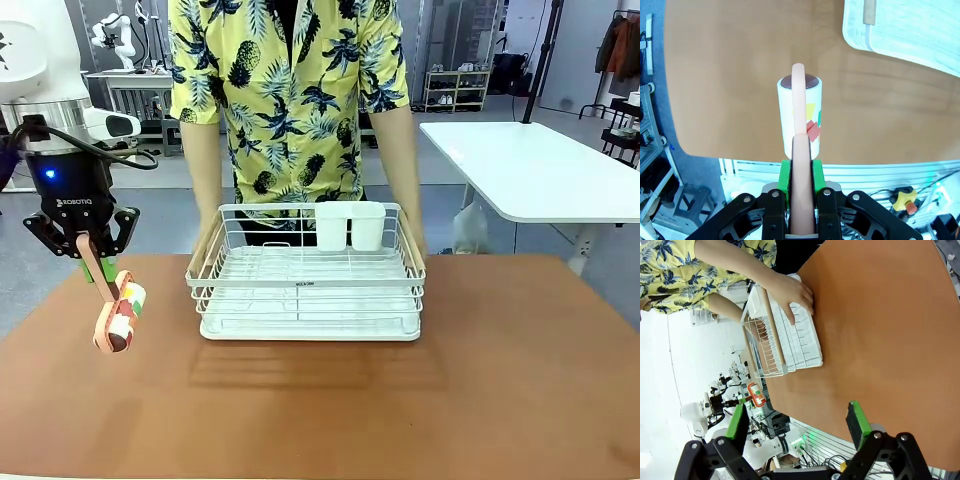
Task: Clean the table.
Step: Place the Lint Roller down when the Dish drying rack is positioned in the middle of the table.
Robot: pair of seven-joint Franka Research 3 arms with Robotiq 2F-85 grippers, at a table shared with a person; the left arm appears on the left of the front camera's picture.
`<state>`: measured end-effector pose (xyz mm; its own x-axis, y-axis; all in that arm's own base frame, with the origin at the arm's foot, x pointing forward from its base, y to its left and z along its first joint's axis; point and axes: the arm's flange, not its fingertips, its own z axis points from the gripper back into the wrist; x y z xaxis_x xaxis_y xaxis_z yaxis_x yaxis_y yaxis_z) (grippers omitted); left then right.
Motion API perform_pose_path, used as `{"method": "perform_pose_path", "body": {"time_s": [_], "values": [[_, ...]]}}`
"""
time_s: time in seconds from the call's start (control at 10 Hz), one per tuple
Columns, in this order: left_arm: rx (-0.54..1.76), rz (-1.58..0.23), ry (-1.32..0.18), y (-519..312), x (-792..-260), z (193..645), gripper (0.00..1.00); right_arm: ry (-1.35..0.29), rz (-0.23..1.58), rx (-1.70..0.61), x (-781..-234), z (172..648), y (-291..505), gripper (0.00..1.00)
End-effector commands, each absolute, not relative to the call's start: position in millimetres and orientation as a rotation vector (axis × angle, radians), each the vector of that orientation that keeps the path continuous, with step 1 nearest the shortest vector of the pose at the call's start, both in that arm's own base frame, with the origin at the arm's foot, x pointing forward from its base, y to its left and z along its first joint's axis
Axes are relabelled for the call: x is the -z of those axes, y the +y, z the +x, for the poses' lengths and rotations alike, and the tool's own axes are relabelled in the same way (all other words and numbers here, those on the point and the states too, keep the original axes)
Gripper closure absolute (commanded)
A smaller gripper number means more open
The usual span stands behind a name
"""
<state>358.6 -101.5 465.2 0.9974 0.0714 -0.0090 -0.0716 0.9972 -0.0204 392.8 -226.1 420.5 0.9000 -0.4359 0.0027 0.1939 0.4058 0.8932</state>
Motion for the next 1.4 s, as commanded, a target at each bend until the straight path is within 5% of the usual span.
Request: {"method": "perform_pose_path", "body": {"time_s": [0.0, 1.3], "values": [[-0.070, -0.023, 0.008, -99.2, -466.5, 354.0, 0.79, -0.256, 1.087, 0.401, -423.9, 391.9, -225.4, 0.00], [-0.070, -0.023, 0.008, -99.2, -466.5, 354.0, 0.79, -0.256, 1.087, 0.401, -423.9, 391.9, -225.4, 0.00]]}}
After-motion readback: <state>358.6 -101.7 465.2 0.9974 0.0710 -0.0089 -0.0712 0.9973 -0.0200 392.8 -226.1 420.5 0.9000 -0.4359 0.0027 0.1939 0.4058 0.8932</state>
